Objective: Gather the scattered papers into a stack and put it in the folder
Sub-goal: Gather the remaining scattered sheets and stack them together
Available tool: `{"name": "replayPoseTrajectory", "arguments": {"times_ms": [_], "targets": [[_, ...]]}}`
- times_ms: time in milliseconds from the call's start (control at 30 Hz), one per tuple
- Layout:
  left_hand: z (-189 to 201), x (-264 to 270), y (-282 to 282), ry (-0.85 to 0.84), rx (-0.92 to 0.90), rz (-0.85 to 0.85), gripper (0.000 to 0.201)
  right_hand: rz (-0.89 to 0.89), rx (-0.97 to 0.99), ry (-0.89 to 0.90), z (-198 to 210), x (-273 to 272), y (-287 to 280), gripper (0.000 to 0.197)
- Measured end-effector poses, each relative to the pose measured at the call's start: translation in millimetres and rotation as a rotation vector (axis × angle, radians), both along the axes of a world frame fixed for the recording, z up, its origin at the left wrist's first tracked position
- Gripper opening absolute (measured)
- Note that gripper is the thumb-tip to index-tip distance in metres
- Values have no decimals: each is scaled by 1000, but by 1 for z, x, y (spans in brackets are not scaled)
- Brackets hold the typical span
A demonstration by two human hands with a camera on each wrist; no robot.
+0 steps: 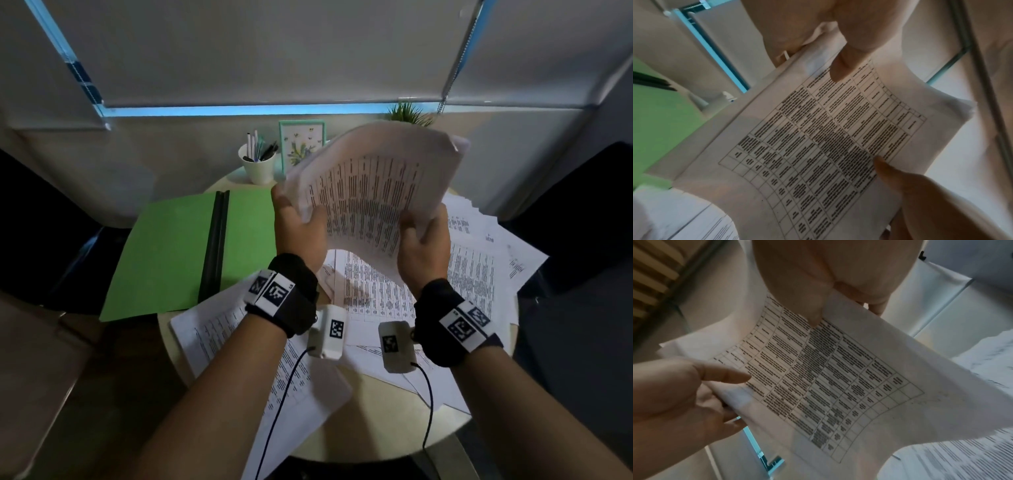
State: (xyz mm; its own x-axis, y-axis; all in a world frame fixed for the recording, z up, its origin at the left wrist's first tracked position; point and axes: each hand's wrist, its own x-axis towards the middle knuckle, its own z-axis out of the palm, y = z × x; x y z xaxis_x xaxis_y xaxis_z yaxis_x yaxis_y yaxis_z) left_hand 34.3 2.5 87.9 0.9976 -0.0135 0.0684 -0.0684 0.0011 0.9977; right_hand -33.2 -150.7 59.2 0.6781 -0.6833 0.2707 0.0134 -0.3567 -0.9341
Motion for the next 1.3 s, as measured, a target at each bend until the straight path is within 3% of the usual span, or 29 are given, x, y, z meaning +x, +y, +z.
{"name": "replayPoseTrajectory", "arguments": {"times_ms": [233, 367, 467, 600, 733, 1033, 1133, 1233, 1300], "targets": [[-35, -7, 12, 214, 202, -120, 36, 75, 6, 270, -51, -10, 8, 27], [-12, -6, 9, 98, 191, -158, 54, 49, -95, 156, -26, -4, 11, 21], [-5, -6, 9, 19, 132, -114, 56, 44, -77, 72, -13, -3, 15, 19], [-23, -12, 15, 80, 82, -34, 52, 36, 13, 87, -32, -15, 19, 19], [-44, -17, 21, 99, 154, -94, 49, 35, 58, 104, -53, -28, 25, 23], [-38, -18, 13, -25, 153, -120, 53, -23, 77, 30, -35, -19, 33, 8], [-50, -20, 12, 29, 201, -110, 44, -6, 104, 67, -41, -25, 35, 9], [-59, -19, 9, -9, 265, -108, 14, 8, 61, 103, -40, -30, 32, 14], [-53, -15, 10, -77, 297, -32, 19, 7, -3, 77, -28, -24, 31, 10]]}}
